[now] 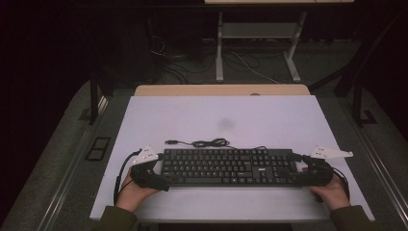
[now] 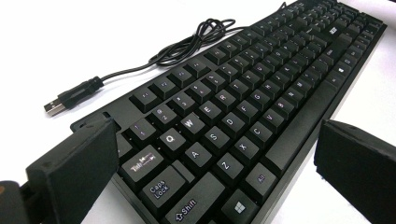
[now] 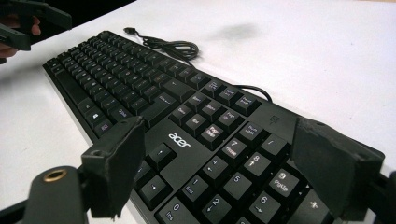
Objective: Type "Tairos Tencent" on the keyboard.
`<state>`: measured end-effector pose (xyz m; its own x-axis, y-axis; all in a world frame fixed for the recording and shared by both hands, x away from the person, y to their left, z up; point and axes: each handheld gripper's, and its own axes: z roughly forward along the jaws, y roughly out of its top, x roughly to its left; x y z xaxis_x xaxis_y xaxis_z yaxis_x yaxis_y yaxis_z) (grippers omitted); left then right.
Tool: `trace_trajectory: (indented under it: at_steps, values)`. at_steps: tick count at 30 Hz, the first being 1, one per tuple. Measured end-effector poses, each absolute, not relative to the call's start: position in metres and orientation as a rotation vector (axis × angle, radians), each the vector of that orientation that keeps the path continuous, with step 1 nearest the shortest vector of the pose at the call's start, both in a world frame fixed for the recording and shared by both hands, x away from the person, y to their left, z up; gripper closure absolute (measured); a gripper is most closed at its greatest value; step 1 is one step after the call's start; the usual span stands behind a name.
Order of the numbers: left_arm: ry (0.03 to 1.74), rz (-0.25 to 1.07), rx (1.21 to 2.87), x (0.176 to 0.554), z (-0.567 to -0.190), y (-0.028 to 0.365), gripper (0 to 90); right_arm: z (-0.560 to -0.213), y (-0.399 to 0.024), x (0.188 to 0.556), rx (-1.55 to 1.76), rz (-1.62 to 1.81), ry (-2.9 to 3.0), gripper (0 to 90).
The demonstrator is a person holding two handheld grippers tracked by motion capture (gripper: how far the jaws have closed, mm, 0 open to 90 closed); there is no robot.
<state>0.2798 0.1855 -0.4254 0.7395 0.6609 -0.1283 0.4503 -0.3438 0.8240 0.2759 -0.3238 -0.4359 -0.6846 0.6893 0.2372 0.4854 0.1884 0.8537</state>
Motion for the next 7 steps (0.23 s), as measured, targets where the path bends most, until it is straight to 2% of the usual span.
trace_trajectory:
  at_steps: [7]
  values:
    - [0.838, 0.282, 1.996, 0.2795, -0.4247, 0.1848, 0.0, -0.4358, -0.3237, 0.2758, 1.137, 1.508, 2.253, 17.7]
